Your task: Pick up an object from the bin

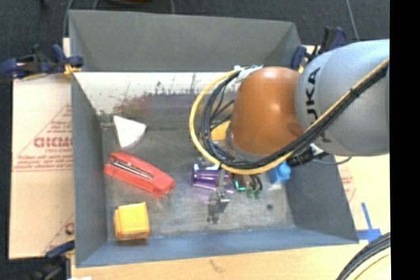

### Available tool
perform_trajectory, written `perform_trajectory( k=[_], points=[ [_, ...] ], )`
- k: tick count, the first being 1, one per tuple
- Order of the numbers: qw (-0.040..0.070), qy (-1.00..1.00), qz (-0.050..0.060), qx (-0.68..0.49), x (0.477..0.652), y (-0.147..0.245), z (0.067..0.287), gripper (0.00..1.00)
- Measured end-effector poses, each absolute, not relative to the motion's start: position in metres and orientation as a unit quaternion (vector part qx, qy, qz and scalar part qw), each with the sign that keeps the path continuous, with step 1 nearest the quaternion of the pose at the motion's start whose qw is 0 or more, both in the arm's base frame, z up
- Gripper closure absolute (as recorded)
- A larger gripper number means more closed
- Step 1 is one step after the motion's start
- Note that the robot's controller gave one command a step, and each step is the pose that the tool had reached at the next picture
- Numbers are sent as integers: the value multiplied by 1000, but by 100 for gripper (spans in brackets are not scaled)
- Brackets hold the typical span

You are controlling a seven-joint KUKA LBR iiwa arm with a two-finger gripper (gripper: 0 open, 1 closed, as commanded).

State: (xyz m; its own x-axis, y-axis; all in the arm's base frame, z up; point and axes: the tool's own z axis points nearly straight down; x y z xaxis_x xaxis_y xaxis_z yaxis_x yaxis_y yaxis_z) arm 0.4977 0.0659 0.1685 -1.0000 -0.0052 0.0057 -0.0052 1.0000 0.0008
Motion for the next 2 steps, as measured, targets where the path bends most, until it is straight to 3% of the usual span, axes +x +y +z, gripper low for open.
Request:
perform_trajectory(
  k=[1,2],
  points=[
    [-1,-1000,-1,2,499,66,173,0],
    [-7,-999,-1,-31,536,3,85,100]
  ],
)
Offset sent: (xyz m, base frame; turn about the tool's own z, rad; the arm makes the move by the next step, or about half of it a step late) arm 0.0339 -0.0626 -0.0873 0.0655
